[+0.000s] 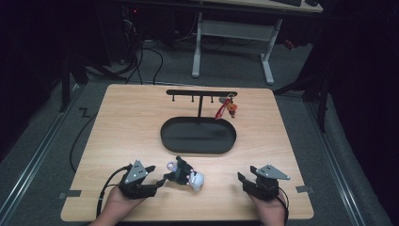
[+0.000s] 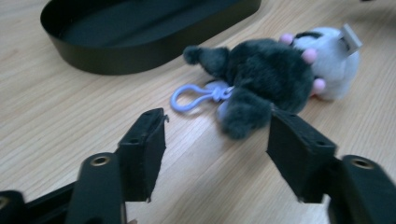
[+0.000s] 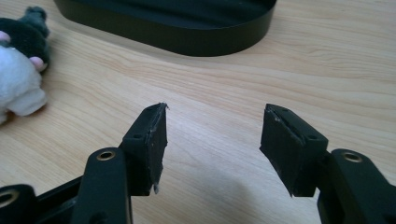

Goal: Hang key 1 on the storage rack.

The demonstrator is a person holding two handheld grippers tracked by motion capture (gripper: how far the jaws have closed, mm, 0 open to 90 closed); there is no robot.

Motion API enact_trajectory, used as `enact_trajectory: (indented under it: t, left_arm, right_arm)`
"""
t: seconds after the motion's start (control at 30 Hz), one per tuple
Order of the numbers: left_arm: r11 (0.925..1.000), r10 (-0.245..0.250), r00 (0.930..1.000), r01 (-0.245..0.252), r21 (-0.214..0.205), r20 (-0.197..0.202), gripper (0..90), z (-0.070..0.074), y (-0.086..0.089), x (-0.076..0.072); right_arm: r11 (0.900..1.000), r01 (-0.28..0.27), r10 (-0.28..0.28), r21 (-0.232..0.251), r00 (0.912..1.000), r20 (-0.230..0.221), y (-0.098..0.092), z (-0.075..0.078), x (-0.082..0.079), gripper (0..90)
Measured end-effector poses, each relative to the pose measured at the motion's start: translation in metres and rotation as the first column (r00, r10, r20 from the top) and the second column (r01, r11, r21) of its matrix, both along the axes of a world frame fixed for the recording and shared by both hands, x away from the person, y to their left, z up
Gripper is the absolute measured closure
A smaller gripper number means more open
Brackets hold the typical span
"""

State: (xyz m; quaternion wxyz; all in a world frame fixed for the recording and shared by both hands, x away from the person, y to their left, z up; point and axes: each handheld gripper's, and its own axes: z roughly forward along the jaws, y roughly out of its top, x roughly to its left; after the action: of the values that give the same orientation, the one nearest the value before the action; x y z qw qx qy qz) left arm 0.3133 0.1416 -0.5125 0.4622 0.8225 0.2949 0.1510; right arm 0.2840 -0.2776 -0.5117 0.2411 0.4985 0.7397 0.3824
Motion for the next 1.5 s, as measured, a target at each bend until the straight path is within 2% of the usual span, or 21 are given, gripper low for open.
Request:
enact_trajectory:
  t: [0.07,0.13,0.17,0.2,0.27,0.33,0.4,0.53,0.83,1.03,1.1,1.17,1.23,1.3,1.33,1.4,1.5]
  left_arm:
    - [0.9992,0.010,0.9991,-0.009,-0.039,0.040,58.2,0.005,-0.001,-0.005]
    - [0.9971,0.048,0.9972,-0.044,-0.063,0.058,73.5,0.011,-0.003,-0.004]
    - [0.9957,0.072,0.9957,-0.068,-0.062,0.059,79.0,0.012,-0.004,-0.002]
    - [0.9955,0.087,0.9948,-0.085,-0.042,0.053,84.7,0.012,-0.007,0.001]
    - [0.9942,0.107,0.9941,-0.107,-0.007,0.015,89.1,0.008,-0.015,0.010]
    - [0.9939,0.104,0.9943,-0.103,0.037,-0.022,89.7,0.000,-0.026,0.017]
    - [0.9942,0.090,0.9959,-0.089,0.060,-0.012,89.6,-0.007,-0.038,0.017]
    - [0.9961,0.059,0.9976,-0.057,0.067,-0.036,89.6,-0.011,-0.058,0.015]
    - [0.9945,-0.016,0.9991,0.020,0.103,-0.039,89.6,-0.010,-0.115,0.015]
    - [0.9921,-0.065,0.9971,0.069,0.105,-0.040,89.7,-0.009,-0.153,0.015]
    - [0.9953,-0.045,0.9984,0.048,0.084,-0.034,87.8,-0.006,-0.155,0.016]
    - [0.9971,-0.031,0.9990,0.033,0.068,-0.031,86.9,-0.003,-0.150,0.016]
    - [0.9976,-0.037,0.9989,0.039,0.058,-0.029,87.6,0.001,-0.141,0.010]
    - [0.9955,-0.090,0.9945,0.091,0.027,-0.054,90.0,0.007,-0.132,-0.004]
    - [0.9926,-0.118,0.9918,0.119,0.022,-0.048,90.0,0.009,-0.129,-0.015]
    - [0.9862,-0.157,0.9868,0.159,0.047,-0.039,90.0,0.007,-0.129,-0.034]
    - [0.9808,-0.178,0.9799,0.184,0.065,-0.091,90.0,-0.005,-0.133,-0.043]
  right_arm:
    - [0.9996,-0.022,0.022,-0.018,0.9997,-0.003,0.002,-0.003,0.002,41.0]
    - [0.9994,-0.031,0.030,-0.019,0.9994,-0.013,0.002,-0.005,0.004,41.2]
    - [0.9996,-0.027,0.027,-0.002,0.9993,-0.024,0.002,-0.006,0.005,41.2]
    - [0.9996,-0.027,0.027,0.009,0.9991,-0.032,0.002,-0.006,0.005,41.3]
    - [0.9995,-0.026,0.027,0.017,0.9991,-0.033,0.004,-0.006,0.005,41.3]
    - [0.9994,-0.035,0.035,0.006,0.9991,-0.022,0.005,-0.004,0.005,41.3]
    - [0.9994,-0.032,0.033,0.016,0.9991,-0.026,0.005,-0.003,0.004,41.4]
    - [0.9990,-0.043,0.043,0.016,0.9985,-0.033,0.005,-0.004,0.005,41.4]
    - [0.9992,-0.033,0.034,0.022,0.9989,-0.032,0.001,-0.004,0.004,41.6]
    - [0.9990,-0.005,0.007,0.045,0.9993,-0.036,-0.009,-0.004,0.004,41.8]
    - [0.9987,0.000,0.002,0.052,0.9994,-0.035,-0.012,-0.005,0.003,41.8]
    - [0.9983,0.006,-0.004,0.058,0.9994,-0.035,-0.014,-0.005,0.003,41.8]
    - [0.9984,0.008,-0.006,0.056,0.9994,-0.033,-0.015,-0.005,0.003,41.8]
    - [0.9983,0.009,-0.007,0.058,0.9993,-0.036,-0.016,-0.005,0.002,41.8]
    - [0.9983,0.009,-0.007,0.057,0.9994,-0.035,-0.017,-0.005,0.002,41.9]
    - [0.9982,0.011,-0.009,0.059,0.9993,-0.037,-0.017,-0.005,0.002,41.9]
    - [0.9979,0.011,-0.009,0.063,0.9990,-0.043,-0.015,-0.006,0.004,42.0]
